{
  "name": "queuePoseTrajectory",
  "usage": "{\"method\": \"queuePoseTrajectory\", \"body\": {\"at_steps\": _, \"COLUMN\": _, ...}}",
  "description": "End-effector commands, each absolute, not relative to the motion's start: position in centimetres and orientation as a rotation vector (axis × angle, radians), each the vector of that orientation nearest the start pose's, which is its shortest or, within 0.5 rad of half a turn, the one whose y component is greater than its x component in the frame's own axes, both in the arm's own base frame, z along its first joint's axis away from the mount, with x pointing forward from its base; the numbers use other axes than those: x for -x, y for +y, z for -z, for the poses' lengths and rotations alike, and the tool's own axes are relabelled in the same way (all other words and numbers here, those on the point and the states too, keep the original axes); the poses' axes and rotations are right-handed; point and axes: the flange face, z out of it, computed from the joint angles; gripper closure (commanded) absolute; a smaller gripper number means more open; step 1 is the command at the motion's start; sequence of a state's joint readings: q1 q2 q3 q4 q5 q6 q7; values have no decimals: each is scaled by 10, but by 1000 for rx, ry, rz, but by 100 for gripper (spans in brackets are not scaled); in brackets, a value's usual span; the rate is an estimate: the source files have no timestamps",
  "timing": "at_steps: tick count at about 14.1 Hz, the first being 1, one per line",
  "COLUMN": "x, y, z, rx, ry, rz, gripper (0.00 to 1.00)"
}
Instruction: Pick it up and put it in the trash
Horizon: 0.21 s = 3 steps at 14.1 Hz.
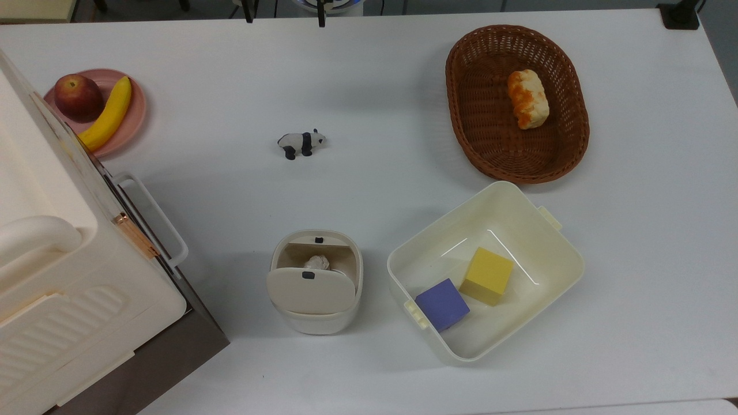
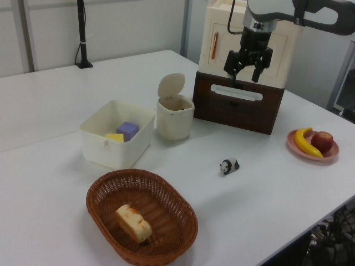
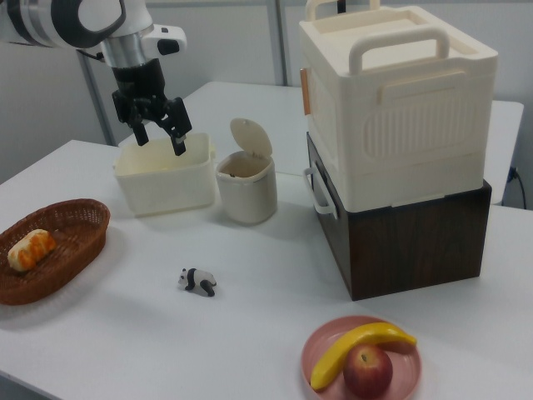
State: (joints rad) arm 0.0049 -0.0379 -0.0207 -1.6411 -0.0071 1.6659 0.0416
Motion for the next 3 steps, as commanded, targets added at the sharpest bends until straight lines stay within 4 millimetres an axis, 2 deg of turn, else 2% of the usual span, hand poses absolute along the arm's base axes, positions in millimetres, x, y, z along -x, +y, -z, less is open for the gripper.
{"method": "queuePoseTrajectory", "body": {"at_steps": 1, "x": -542, "y": -8, "z": -620, "rx": 3120, "ry": 57, "rz": 81, "gripper": 0}}
{"method": "queuePoseTrajectory", "body": {"at_steps": 3, "x": -542, "y": -10, "z": -621, "rx": 3119, "ry": 61, "rz": 84, "gripper": 0}}
